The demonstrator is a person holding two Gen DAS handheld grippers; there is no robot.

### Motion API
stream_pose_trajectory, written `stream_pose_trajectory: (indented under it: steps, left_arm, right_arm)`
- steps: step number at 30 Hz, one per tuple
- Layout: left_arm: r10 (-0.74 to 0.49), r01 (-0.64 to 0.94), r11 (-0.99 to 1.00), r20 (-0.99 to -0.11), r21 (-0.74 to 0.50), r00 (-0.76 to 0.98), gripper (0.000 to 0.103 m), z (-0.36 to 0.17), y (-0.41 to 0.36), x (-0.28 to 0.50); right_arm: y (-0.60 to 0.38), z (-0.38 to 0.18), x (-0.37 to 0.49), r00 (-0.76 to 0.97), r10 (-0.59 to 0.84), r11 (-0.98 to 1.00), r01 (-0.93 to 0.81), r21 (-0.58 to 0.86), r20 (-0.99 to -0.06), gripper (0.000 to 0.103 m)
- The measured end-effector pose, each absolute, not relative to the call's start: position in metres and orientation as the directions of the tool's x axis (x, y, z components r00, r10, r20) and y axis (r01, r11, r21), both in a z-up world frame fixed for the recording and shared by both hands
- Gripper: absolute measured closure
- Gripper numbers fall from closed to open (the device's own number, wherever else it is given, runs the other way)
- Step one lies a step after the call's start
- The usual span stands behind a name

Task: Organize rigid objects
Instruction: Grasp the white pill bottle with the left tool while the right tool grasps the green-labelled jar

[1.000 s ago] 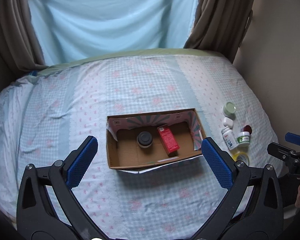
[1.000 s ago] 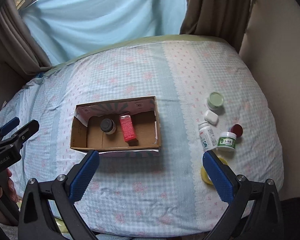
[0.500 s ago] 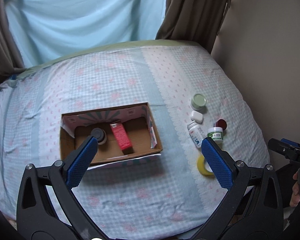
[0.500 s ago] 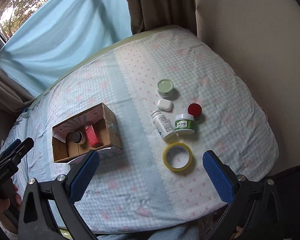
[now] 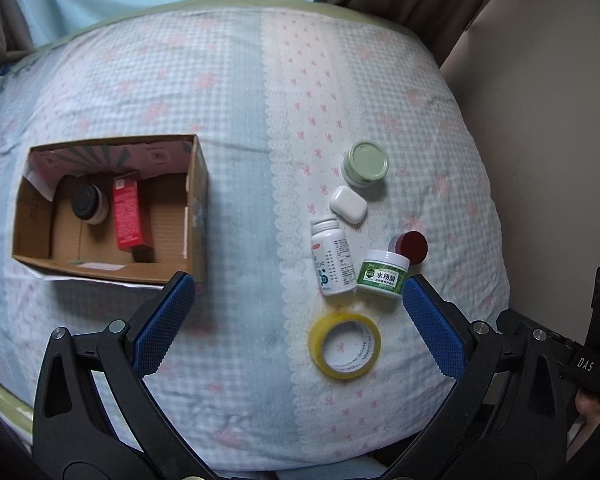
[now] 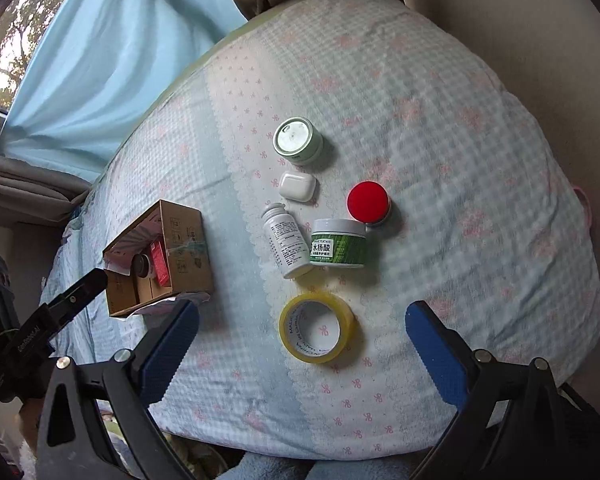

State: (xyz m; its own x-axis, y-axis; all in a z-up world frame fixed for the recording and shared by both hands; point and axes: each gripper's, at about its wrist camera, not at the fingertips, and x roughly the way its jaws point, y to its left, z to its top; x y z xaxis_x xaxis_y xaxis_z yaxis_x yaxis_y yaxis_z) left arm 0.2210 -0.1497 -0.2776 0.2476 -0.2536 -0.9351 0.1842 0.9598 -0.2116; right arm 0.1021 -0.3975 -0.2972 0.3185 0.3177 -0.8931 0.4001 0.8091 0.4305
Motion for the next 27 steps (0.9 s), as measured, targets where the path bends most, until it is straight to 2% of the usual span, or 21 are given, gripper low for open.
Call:
stream_pose_trajectory:
  steps: [7,11,19,23,25,27]
  left_arm:
    - [-0.265,0.183,0.953,-0.958,-0.244,0.105,0.0,-0.348,-0.198,0.26]
    - [-0.23,0.213,0.953,-0.972,-0.213,0.056,0.0,-0.382,-0.223,0.274]
    - [-0.177,0.193,0.964,-0.984,-0.181,-0.035,0.001,-0.454,-0.24,0.293]
    - [-0.163,0.203,0.963,-0.983,-0.176,-0.081,0.007,-0.482,-0.25,0.292]
    - [-0.166,0.198,0.963,-0.982,-0.181,-0.089,0.019,-0.49,-0.253,0.291]
    - [-0.171,0.193,0.963,-0.979,-0.189,-0.107,0.024,-0.497,-0.256,0.291]
  right_arm:
    - [-0.419,-0.359,0.126,0.275,0.378,0.741,0.483,0.467,-0.884,0.0]
    - [-0.423,-0.391,0.135,0.25,0.41,0.699,0.532,0.478,-0.877,0.0]
    - [-0.413,-0.45,0.16,0.162,0.416,0.731,0.526,0.435,-0.895,0.0]
    - [-0.411,-0.474,0.165,0.161,0.43,0.724,0.526,0.446,-0.888,0.003]
    - [-0.412,-0.483,0.167,0.163,0.432,0.722,0.526,0.449,-0.887,0.004]
    - [-0.413,-0.491,0.166,0.17,0.447,0.716,0.52,0.465,-0.878,0.004]
